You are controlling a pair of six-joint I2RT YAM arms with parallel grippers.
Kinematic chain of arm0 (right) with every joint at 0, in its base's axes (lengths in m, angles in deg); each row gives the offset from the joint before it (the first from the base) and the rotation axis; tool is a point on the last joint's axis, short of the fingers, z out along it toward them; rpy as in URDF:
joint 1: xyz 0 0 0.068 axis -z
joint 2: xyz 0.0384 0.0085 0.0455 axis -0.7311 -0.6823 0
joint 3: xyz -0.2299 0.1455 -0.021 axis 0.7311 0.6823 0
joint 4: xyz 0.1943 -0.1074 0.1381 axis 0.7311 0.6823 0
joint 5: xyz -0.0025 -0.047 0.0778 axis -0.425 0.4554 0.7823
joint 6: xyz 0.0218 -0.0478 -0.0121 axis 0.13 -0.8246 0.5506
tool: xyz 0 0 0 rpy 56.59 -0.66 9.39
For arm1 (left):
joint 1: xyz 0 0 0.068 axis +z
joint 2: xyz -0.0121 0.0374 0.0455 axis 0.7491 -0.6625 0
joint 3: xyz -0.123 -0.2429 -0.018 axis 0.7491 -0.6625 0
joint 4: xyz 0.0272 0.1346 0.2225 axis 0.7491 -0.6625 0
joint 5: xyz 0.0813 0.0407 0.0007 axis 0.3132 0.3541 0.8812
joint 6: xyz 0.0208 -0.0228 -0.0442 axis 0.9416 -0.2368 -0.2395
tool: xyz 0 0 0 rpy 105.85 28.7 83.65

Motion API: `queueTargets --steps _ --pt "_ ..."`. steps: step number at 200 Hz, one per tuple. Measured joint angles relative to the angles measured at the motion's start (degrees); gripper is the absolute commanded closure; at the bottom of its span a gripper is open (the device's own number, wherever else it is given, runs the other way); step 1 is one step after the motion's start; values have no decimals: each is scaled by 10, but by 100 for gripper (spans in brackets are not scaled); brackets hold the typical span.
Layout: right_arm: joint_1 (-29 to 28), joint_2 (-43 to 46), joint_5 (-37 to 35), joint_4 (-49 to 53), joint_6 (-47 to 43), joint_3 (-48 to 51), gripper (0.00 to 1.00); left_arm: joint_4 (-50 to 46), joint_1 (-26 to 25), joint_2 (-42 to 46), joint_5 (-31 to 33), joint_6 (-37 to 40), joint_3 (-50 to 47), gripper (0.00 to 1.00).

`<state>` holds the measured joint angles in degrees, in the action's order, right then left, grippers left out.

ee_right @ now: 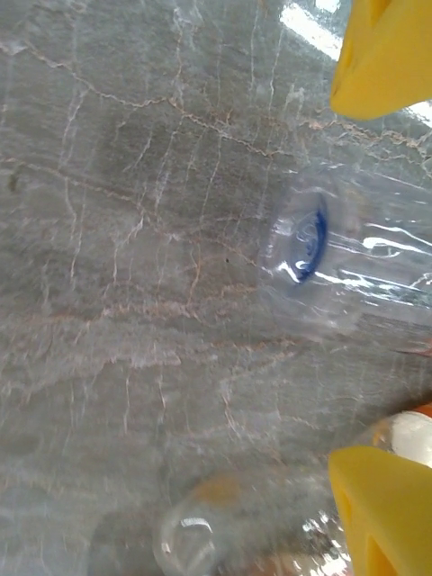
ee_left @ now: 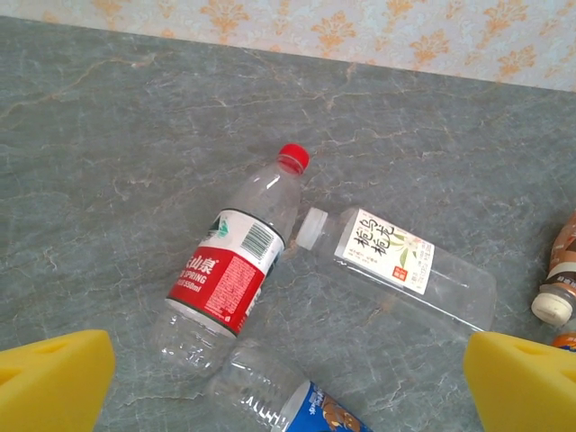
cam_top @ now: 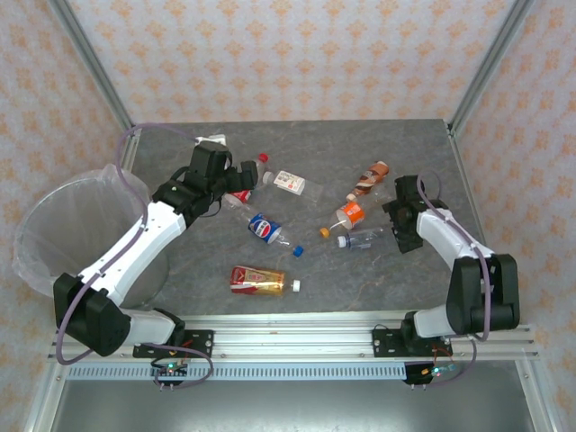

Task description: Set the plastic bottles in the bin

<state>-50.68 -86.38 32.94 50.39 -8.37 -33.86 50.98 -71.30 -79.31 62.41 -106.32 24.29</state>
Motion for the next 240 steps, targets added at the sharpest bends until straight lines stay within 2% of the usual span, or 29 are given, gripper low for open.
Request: queueTargets --steps 50,95,105,139,178,240 --pt "4 -76 64 -37 46 -1 20 18 0 19 12 0 -15 0" --pt "11 -91 64 -26 70 -5 28 30 0 19 6 7 -15 0" --pt "15 -88 66 -29 79 1 32 31 0 19 6 9 -16 0" --pt "19 -72 69 -44 92 20 35 34 0 19 6 11 -16 0" --pt "20 -59 65 -44 82 27 45 54 0 24 -19 11 -26 0" --pt "26 15 -6 -43 56 50 53 76 0 37 -58 4 -42 0"
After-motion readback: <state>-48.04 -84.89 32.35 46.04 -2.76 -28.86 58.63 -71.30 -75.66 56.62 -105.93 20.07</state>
